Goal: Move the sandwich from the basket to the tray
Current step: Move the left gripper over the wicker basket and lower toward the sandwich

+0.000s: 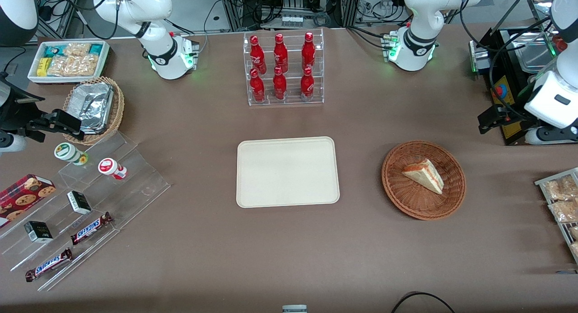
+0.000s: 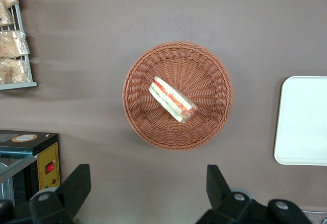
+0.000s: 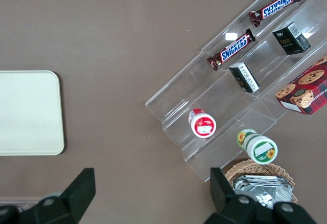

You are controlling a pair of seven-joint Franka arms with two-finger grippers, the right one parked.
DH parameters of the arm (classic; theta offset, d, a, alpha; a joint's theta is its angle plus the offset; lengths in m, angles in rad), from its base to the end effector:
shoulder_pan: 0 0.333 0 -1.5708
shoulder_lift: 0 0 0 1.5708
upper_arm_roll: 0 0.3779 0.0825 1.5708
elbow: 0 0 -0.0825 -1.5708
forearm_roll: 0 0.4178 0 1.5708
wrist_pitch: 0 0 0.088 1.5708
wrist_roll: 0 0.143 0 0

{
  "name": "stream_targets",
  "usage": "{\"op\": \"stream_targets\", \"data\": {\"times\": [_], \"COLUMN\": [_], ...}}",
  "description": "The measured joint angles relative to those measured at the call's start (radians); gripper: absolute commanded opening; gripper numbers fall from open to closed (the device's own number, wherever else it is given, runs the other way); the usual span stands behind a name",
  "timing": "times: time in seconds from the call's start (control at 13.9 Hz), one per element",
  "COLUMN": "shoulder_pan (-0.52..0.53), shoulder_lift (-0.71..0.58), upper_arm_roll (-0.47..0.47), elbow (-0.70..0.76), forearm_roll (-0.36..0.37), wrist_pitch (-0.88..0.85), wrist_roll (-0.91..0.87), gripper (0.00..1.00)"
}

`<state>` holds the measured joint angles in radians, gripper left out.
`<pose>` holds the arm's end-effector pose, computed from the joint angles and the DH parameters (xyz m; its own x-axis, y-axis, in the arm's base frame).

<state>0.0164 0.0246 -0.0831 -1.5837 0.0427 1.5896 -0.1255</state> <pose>0.5968 -0.0332 0.6311 0.9982 0.0579 -0.0134 0.0572 -0.9974 -0.0426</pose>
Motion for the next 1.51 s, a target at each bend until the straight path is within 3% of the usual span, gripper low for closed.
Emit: {"op": "stream_targets", "data": {"times": [0.65, 1.15, 1.51], "shoulder_pan": [-0.001, -0.001, -0.002], "shoulder_lift": [0.025, 0.091, 0.092], "upper_arm_roll": [0.007, 0.005, 0.005], "elbow": [-0.004, -0.153, -0.293], "forearm_roll": [0.0, 0.0, -0.001], "wrist_pitch": [-0.002, 0.221, 0.387], "wrist_roll": [0.001, -0.005, -0.179], "gripper": [1.0, 1.0, 1.0]}}
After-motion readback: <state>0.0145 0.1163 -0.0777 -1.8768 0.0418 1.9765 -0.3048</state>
